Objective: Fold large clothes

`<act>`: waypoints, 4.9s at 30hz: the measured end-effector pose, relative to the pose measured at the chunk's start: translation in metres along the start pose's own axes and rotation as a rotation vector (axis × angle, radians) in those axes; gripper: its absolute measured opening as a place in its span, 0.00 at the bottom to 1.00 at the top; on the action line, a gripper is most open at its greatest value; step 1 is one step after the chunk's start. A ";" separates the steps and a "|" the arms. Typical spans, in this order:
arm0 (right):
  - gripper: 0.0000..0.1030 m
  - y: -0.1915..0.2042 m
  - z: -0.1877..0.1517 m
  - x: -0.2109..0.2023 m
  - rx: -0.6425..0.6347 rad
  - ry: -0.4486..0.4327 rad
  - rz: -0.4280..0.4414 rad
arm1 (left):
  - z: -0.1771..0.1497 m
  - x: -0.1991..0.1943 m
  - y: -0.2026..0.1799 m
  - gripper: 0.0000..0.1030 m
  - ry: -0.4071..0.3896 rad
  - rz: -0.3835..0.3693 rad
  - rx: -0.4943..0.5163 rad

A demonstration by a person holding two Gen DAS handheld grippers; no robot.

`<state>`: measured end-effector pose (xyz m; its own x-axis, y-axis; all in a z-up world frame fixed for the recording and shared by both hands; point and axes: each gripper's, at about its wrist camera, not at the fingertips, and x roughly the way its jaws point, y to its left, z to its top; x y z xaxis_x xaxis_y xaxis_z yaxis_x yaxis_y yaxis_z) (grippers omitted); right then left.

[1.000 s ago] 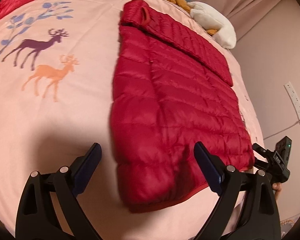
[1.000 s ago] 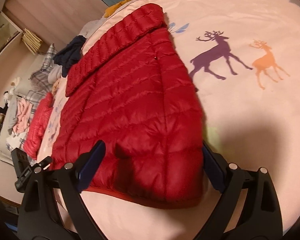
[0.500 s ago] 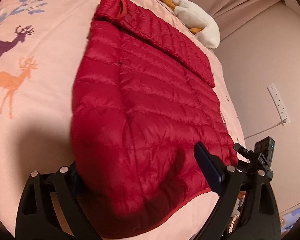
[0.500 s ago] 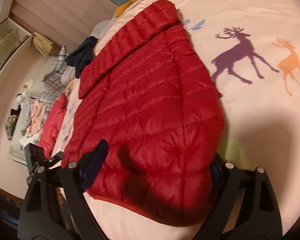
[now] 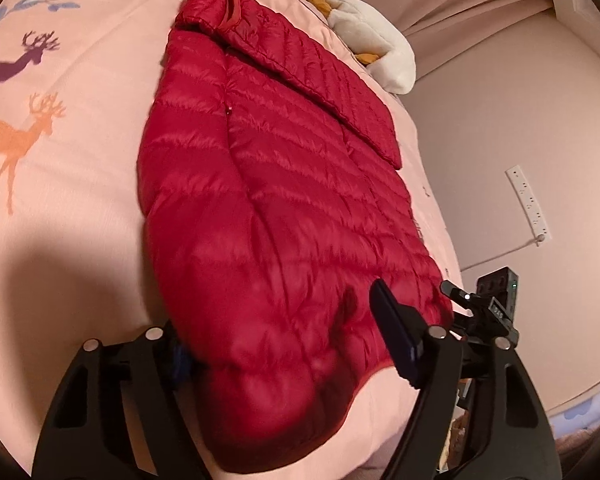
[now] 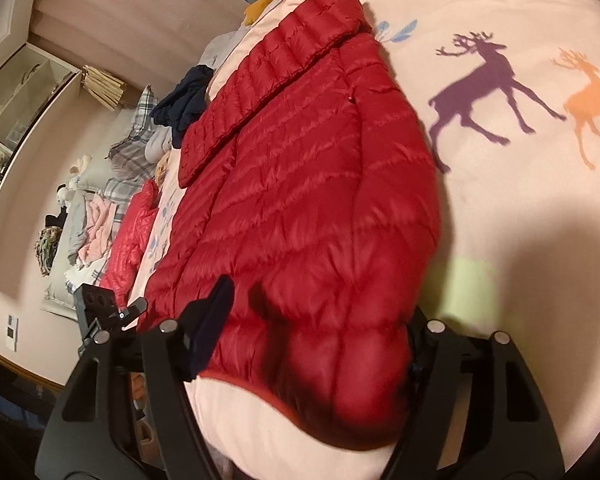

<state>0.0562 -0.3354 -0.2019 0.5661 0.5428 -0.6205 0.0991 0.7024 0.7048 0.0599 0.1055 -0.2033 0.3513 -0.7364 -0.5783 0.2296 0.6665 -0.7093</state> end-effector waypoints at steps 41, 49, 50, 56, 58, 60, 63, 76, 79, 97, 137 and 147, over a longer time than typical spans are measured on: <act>0.13 0.043 -0.002 -0.013 -0.141 -0.154 0.021 | 0.016 -0.020 -0.059 0.15 -0.149 0.185 0.138; 0.13 0.057 0.000 -0.030 -0.185 -0.178 0.075 | 0.021 -0.029 -0.075 0.15 -0.167 0.191 0.175; 0.13 0.059 0.000 -0.032 -0.193 -0.181 0.081 | 0.020 -0.032 -0.076 0.15 -0.170 0.189 0.179; 0.12 0.072 0.001 -0.044 -0.227 -0.194 0.124 | 0.025 -0.041 -0.086 0.15 -0.185 0.180 0.196; 0.12 0.076 0.003 -0.049 -0.233 -0.199 0.139 | 0.027 -0.044 -0.088 0.15 -0.189 0.169 0.194; 0.12 0.079 0.005 -0.054 -0.242 -0.204 0.153 | 0.029 -0.049 -0.091 0.15 -0.200 0.163 0.200; 0.12 0.085 0.006 -0.062 -0.260 -0.214 0.181 | 0.034 -0.054 -0.097 0.15 -0.212 0.152 0.213; 0.12 0.105 0.000 -0.094 -0.325 -0.249 0.269 | 0.045 -0.077 -0.117 0.15 -0.264 0.109 0.263; 0.12 0.109 0.000 -0.104 -0.338 -0.264 0.284 | 0.048 -0.080 -0.121 0.15 -0.276 0.102 0.276; 0.12 0.130 -0.013 -0.158 -0.427 -0.354 0.400 | 0.050 -0.110 -0.152 0.15 -0.358 0.035 0.402; 0.14 0.101 0.074 -0.086 -0.301 -0.401 0.223 | 0.136 -0.042 -0.107 0.16 -0.340 0.266 0.271; 0.14 0.093 0.096 -0.056 -0.289 -0.381 0.132 | 0.153 -0.017 -0.095 0.16 -0.316 0.318 0.256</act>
<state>0.1123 -0.3450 -0.0688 0.8228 0.4668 -0.3241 -0.1945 0.7672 0.6112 0.1709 0.0729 -0.0642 0.6879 -0.4481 -0.5710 0.2680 0.8879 -0.3739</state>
